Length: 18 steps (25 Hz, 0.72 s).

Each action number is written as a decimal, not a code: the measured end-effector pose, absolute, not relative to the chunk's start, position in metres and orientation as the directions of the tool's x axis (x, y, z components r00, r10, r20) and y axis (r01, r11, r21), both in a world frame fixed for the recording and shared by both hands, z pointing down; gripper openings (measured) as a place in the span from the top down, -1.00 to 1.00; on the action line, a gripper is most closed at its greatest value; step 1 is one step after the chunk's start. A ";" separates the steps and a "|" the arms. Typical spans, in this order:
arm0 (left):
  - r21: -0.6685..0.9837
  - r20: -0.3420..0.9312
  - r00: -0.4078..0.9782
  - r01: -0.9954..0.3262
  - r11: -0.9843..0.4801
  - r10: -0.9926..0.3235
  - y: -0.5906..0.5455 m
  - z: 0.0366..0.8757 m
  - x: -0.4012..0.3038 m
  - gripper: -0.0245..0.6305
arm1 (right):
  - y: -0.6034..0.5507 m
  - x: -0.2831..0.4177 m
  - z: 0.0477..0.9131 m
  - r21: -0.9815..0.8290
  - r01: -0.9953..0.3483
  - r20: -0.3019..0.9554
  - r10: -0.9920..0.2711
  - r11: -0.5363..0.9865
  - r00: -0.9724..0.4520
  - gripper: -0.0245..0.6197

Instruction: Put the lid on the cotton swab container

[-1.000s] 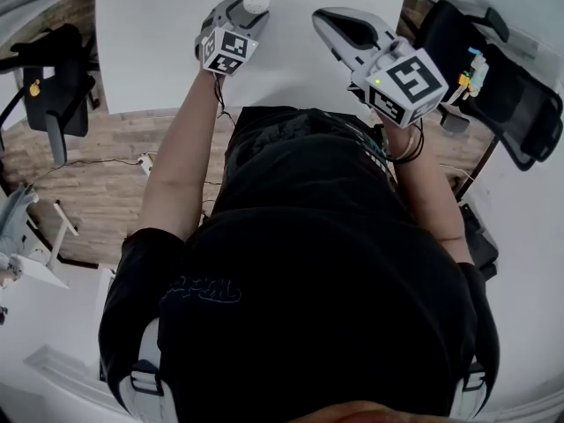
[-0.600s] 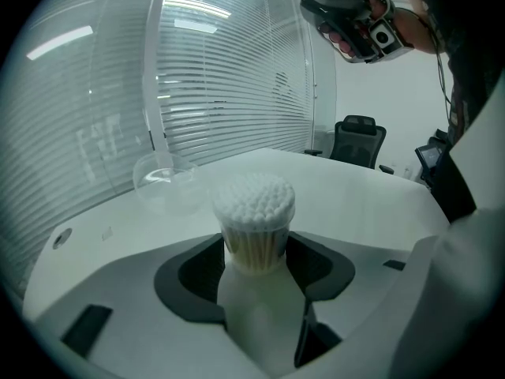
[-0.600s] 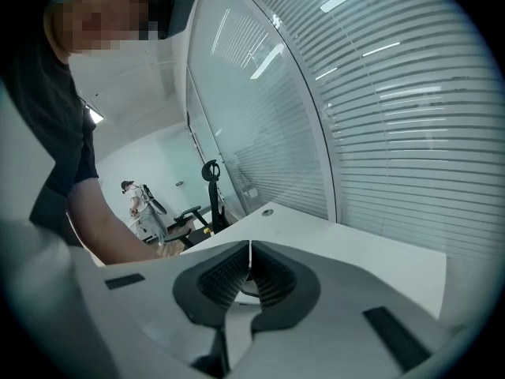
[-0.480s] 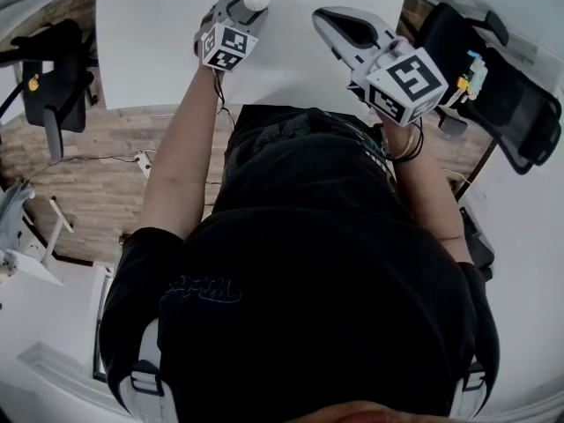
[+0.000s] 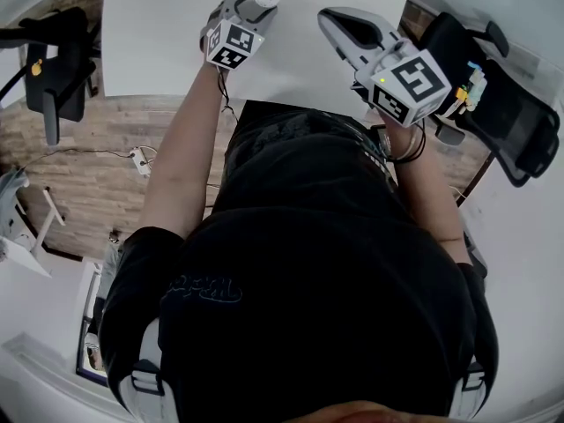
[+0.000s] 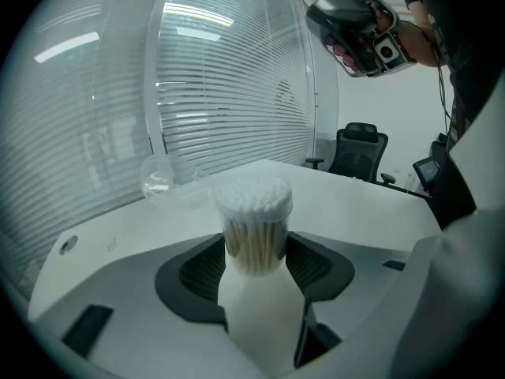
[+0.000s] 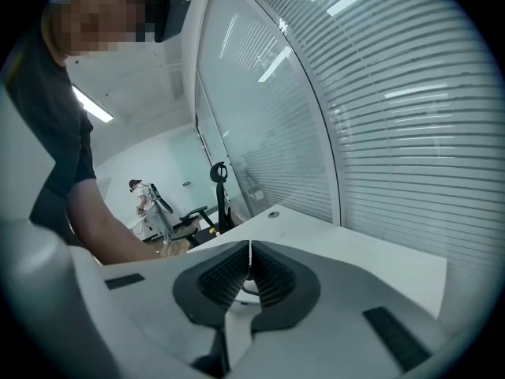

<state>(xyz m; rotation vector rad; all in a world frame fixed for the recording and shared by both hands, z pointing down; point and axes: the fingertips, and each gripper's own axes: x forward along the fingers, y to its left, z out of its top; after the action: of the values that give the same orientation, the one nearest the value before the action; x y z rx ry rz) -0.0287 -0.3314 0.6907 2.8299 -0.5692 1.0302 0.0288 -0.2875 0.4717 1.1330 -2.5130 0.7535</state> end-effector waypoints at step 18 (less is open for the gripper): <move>0.003 0.589 0.779 -0.268 -0.963 -0.215 -0.243 0.624 0.013 0.17 | -0.224 0.048 0.450 -0.335 -0.710 0.384 -0.598 0.619 -0.704 0.85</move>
<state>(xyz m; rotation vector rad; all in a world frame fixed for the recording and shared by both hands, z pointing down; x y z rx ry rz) 0.0135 -0.2429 0.6244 2.8813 -0.3921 0.9370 0.0480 -0.2242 0.4501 1.0724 -2.6101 0.6918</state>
